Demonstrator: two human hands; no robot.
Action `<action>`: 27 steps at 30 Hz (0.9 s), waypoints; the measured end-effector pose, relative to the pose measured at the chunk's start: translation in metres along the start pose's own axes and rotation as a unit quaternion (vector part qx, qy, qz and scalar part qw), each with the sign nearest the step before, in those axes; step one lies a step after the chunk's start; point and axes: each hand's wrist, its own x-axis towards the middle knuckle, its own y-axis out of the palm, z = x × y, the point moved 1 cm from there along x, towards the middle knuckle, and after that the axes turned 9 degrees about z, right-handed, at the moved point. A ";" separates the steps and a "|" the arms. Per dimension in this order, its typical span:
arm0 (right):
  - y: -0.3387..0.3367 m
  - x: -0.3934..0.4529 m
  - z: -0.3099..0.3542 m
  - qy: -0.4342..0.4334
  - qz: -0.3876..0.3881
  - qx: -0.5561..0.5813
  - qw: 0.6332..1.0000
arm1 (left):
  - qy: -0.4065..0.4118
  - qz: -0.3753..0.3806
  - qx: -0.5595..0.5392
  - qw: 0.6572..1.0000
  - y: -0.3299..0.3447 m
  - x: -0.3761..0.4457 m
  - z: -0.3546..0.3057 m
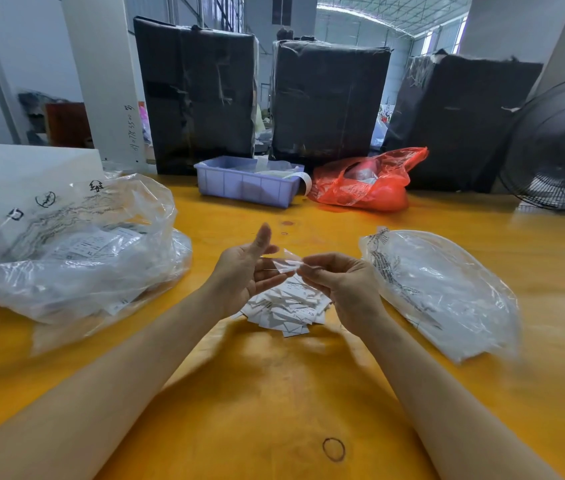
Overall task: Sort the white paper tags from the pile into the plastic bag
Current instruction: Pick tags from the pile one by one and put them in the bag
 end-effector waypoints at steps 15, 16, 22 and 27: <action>-0.001 0.001 0.002 0.065 -0.042 0.057 0.995 | 0.078 -0.041 0.066 0.994 -0.004 0.001 0.001; -0.002 0.001 0.002 0.065 -0.050 0.051 0.995 | 0.076 -0.037 0.075 0.994 -0.004 0.000 0.000; -0.001 0.002 0.003 0.059 -0.046 0.033 0.997 | 0.057 -0.016 0.126 0.990 0.001 0.000 0.001; -0.002 0.002 0.002 0.051 -0.041 0.031 0.997 | 0.051 -0.034 0.136 0.989 0.000 -0.001 0.003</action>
